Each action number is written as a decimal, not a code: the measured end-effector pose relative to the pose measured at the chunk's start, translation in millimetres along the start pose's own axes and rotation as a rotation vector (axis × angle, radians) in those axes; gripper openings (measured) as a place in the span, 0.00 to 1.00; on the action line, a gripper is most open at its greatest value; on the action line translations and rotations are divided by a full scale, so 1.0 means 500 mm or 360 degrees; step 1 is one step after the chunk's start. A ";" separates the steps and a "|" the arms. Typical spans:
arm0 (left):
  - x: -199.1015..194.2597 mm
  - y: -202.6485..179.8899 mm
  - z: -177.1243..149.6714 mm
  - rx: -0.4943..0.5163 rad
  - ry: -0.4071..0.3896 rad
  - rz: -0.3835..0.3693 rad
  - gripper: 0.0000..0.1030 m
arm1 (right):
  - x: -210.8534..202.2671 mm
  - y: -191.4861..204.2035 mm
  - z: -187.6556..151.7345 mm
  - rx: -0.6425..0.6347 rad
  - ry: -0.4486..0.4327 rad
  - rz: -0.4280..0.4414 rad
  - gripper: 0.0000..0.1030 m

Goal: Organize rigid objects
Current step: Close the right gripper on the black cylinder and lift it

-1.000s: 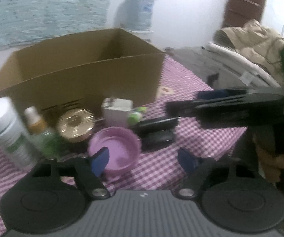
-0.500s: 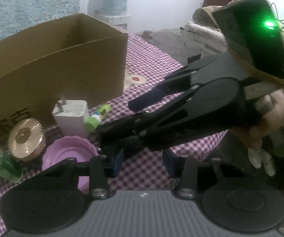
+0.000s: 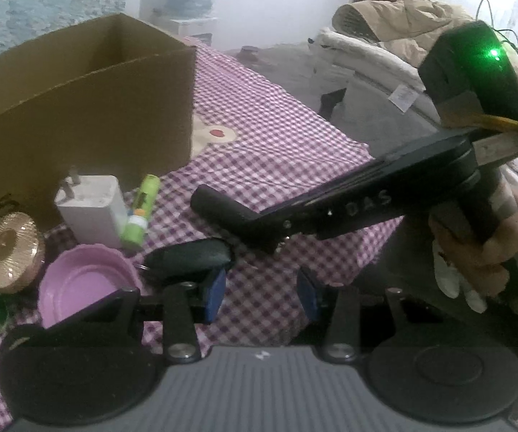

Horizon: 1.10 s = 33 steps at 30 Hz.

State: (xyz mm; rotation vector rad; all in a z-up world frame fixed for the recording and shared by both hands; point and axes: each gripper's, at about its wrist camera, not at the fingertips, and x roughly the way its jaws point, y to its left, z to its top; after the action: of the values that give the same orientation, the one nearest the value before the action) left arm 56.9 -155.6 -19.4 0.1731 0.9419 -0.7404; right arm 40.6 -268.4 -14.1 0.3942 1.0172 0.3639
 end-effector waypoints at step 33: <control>0.024 -0.002 0.011 -0.0026 0.0008 0.0002 0.29 | -0.020 -0.031 -0.070 0.0552 -0.0039 0.0286 0.33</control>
State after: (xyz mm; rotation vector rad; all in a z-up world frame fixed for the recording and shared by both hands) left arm 64.6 -164.9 -25.3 0.1611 0.9523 -0.7313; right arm 7.1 -281.4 -30.3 0.8043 1.0253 0.3428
